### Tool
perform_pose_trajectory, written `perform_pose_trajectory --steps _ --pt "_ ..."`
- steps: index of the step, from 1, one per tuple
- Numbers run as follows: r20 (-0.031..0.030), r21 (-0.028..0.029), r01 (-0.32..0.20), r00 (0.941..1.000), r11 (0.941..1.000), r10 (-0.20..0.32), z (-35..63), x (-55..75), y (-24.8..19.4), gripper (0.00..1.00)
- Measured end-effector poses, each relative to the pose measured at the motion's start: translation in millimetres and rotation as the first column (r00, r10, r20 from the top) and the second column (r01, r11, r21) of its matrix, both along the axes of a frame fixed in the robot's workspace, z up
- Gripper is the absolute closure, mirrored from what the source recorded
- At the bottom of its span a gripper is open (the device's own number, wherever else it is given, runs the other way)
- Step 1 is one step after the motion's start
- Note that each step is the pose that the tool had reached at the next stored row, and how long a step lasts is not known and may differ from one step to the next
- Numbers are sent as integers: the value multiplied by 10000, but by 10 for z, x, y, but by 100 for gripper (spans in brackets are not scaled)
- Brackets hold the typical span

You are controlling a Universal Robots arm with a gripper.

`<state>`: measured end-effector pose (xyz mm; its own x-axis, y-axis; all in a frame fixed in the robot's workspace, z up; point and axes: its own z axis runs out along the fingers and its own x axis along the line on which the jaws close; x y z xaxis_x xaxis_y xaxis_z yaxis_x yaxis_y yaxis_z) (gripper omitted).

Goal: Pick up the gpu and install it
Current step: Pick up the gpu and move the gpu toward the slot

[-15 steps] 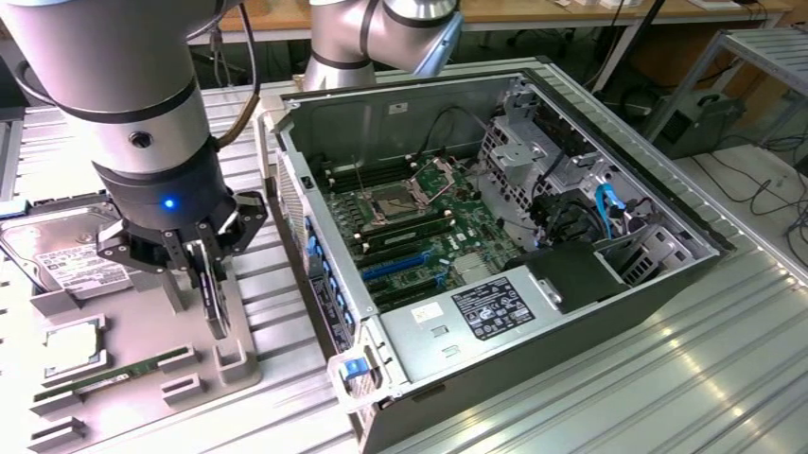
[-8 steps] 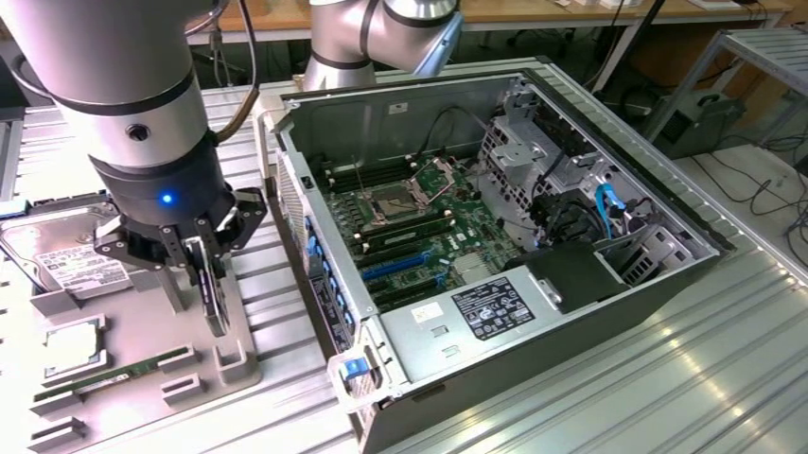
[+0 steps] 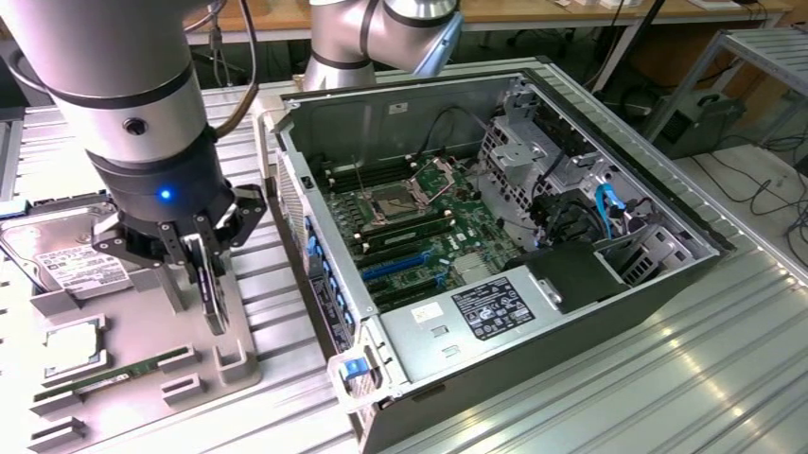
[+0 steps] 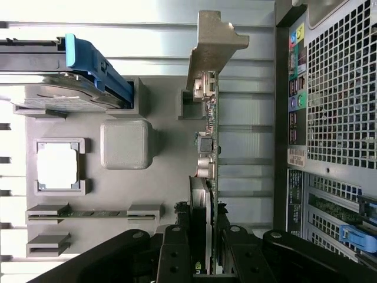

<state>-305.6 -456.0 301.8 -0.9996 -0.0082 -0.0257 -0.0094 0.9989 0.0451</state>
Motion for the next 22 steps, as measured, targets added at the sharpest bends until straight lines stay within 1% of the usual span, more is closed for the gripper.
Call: perform_pose_trajectory --steps 2,5,8,10,13,17,22 --pt "0 0 0 10000 10000 0 15 0 0 73" --pt "0 5 0 10000 10000 0 78 0 0 73" --pt "1 5 0 10000 10000 0 103 0 0 73" --pt "1 6 0 10000 10000 0 143 0 0 73" --pt "-1 7 0 10000 10000 0 162 0 0 73" --pt "0 8 0 10000 10000 0 273 0 0 73" --pt "0 7 0 10000 10000 0 303 0 0 73"
